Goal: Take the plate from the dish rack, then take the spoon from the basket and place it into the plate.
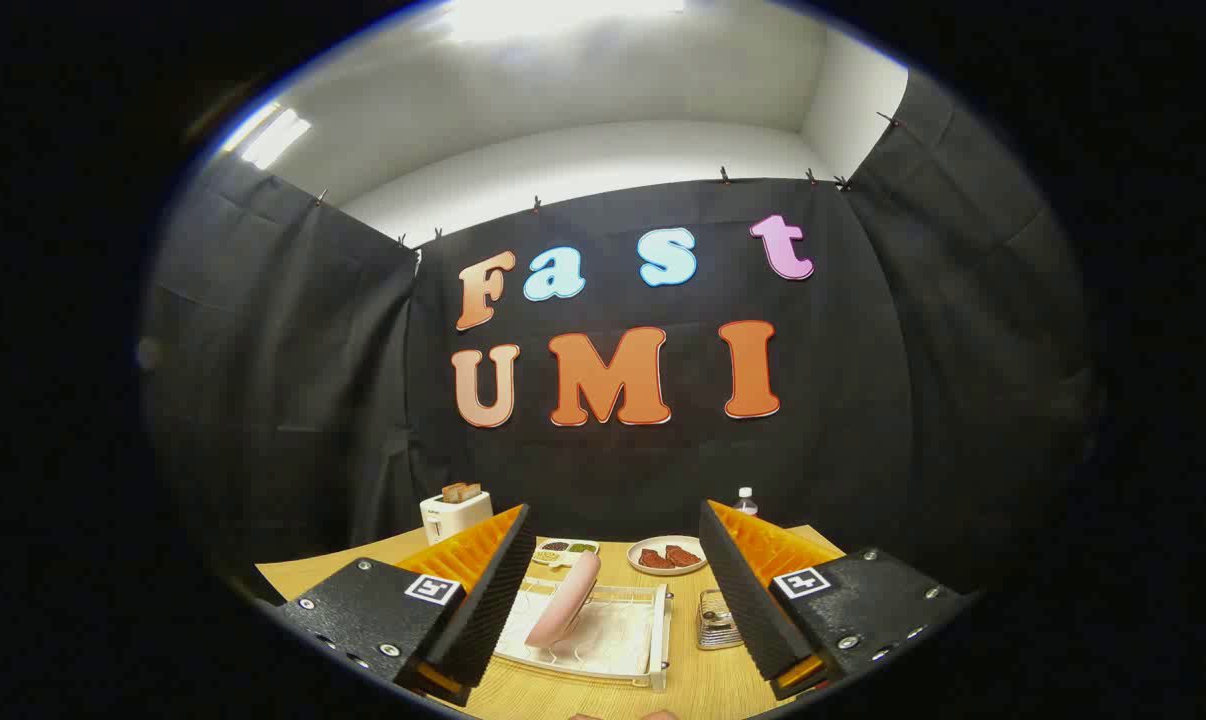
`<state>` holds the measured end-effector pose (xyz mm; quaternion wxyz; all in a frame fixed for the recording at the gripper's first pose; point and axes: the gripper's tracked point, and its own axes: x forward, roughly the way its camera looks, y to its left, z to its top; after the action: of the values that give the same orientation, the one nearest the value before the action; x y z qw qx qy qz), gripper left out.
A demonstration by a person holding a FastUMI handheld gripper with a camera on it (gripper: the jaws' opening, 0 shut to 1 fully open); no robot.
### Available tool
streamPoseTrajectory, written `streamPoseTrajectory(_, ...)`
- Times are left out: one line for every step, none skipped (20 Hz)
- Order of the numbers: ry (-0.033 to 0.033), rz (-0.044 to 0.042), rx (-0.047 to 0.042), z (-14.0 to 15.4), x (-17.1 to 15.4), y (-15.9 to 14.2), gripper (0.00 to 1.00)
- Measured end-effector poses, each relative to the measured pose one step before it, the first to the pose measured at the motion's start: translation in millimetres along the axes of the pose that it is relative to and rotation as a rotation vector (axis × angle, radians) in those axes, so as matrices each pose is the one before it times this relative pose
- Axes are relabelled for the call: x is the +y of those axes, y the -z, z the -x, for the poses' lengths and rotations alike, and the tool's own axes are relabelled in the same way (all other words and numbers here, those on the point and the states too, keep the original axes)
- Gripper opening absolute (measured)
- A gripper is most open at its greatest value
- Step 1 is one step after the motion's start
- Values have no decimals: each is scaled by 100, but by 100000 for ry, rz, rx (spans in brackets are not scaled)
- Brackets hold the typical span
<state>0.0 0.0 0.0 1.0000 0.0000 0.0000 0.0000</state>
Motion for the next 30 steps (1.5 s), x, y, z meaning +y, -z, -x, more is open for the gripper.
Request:
streamPoseTrajectory(-157,-256,267,36,47,102,98)
streamPoseTrajectory(-532,-158,183,32,122,40,98)
streamPoseTrajectory(-189,-235,81,-60,40,21,98)
streamPoseTrajectory(-351,-82,-14,20,15,-4,98)
streamPoseTrajectory(-127,-36,-77,-25,153,23,98)
streamPoseTrajectory(-120,76,91,-17,20,68,98)
streamPoseTrajectory(-82,129,152,-42,55,28,98)
streamPoseTrajectory(62,-59,207,-25,78,54,98)
streamPoseTrajectory(-359,-184,-8,-55,82,-30,98)
streamPoseTrajectory(-61,-211,-33,-102,83,-91,98)
streamPoseTrajectory(-168,-108,12,5,64,-11,98)
streamPoseTrajectory(-42,12,84,-44,93,-1,98)
streamPoseTrajectory(7,-83,228,-58,14,69,98)
streamPoseTrajectory(-185,-28,320,-73,36,83,98)
streamPoseTrajectory(-90,-38,310,-28,50,142,98)
streamPoseTrajectory(-167,21,356,-168,42,104,98)
streamPoseTrajectory(-107,-119,509,-74,109,143,98)
streamPoseTrajectory(-288,-350,808,-134,93,256,98)
streamPoseTrajectory(-821,-670,1233,-178,224,326,98)
streamPoseTrajectory(-1319,-913,2048,-349,485,407,98)
streamPoseTrajectory(-1397,-1254,2665,-433,492,518,98)
streamPoseTrajectory(-1953,-1413,2657,-461,492,455,98)
streamPoseTrajectory(-1470,-1265,2135,-378,342,276,98)
streamPoseTrajectory(-895,-1088,2173,-484,211,315,98)
streamPoseTrajectory(-436,-852,2634,-609,122,519,98)
streamPoseTrajectory(-252,-1011,3054,-623,131,572,98)
streamPoseTrajectory(-231,-1128,3576,-652,111,628,98)
streamPoseTrajectory(-453,-911,3261,-635,206,605,98)
streamPoseTrajectory(-297,-769,2743,-601,104,341,98)
streamPoseTrajectory(154,-701,2502,-661,-31,282,98)
